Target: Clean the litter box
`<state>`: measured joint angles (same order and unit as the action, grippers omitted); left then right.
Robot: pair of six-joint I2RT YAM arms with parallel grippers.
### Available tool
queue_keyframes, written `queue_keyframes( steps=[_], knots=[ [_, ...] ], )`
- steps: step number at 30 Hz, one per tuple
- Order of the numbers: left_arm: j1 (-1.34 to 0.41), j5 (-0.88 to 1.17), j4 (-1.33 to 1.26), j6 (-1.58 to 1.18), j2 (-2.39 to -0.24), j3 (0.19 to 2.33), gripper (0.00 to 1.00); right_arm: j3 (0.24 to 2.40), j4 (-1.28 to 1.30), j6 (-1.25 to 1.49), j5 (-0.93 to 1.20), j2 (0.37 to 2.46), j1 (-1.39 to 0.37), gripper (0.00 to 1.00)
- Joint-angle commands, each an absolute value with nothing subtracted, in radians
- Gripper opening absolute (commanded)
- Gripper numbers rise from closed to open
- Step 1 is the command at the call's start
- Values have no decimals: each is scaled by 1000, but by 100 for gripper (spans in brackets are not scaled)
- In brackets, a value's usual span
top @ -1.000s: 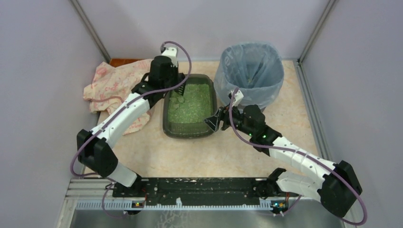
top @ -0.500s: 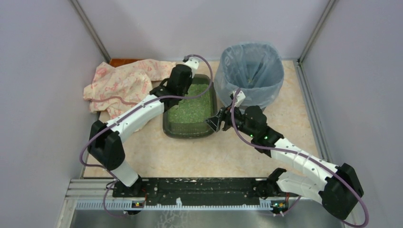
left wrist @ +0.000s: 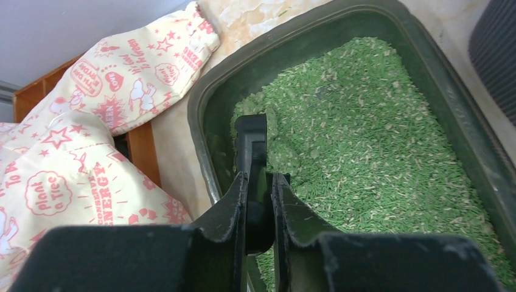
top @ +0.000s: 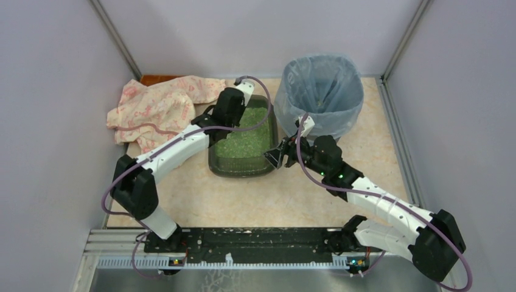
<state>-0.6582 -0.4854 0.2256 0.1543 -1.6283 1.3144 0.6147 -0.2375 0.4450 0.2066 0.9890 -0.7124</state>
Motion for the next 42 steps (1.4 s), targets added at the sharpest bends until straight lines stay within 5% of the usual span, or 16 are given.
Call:
queue_keyframes(
  steps=[1, 17, 25, 42],
  knots=[
    [-660, -386, 207, 106, -1597, 1323, 0, 617, -271, 436, 206, 954, -706, 64],
    [-600, -174, 168, -44, -1610, 1305, 0, 609, -205, 429, 166, 887, -706, 63],
    [-503, -287, 174, -72, -1662, 1301, 0, 609, -206, 430, 166, 896, -706, 63],
    [-376, 136, 360, -265, -1755, 1449, 0, 603, -200, 434, 155, 897, -706, 63]
  ],
)
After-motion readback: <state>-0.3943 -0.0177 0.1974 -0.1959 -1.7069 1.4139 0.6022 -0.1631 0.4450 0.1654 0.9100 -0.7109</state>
